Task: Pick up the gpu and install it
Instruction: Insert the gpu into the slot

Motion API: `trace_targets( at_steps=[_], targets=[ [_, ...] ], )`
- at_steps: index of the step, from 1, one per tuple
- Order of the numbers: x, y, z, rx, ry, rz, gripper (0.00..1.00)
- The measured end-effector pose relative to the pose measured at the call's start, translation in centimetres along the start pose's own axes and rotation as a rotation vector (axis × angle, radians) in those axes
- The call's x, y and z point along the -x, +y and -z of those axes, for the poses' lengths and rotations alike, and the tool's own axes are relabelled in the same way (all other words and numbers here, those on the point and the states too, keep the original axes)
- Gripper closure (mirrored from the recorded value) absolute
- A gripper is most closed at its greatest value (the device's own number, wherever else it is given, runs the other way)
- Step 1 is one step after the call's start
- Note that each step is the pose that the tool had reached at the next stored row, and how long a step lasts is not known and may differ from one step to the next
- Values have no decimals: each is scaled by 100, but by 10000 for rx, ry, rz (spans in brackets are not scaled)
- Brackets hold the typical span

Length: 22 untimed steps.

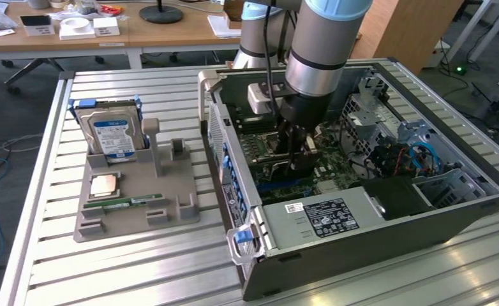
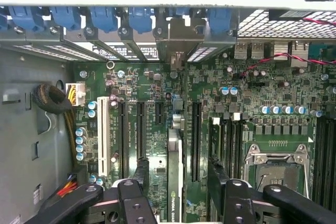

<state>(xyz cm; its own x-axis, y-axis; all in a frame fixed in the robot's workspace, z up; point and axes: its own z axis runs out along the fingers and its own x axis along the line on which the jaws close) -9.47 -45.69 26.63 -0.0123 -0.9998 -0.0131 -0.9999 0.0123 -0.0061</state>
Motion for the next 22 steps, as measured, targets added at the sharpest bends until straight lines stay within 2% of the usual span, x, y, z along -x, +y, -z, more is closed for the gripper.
trace_targets(
  at_steps=[9, 10, 11, 14, 15, 16, 22],
  targets=[
    [0, 0, -2, -1, -1, 0, 45],
    [0, 0, -2, -1, -1, 0, 51],
    [0, 0, -2, -1, -1, 0, 51],
    [0, 0, -2, -1, 0, 0, 69],
    [0, 0, -2, -1, 2, 0, 69],
    [0, 0, -1, 0, 2, 0, 75],
    [0, 0, -2, 0, -1, 0, 76]
  ],
)
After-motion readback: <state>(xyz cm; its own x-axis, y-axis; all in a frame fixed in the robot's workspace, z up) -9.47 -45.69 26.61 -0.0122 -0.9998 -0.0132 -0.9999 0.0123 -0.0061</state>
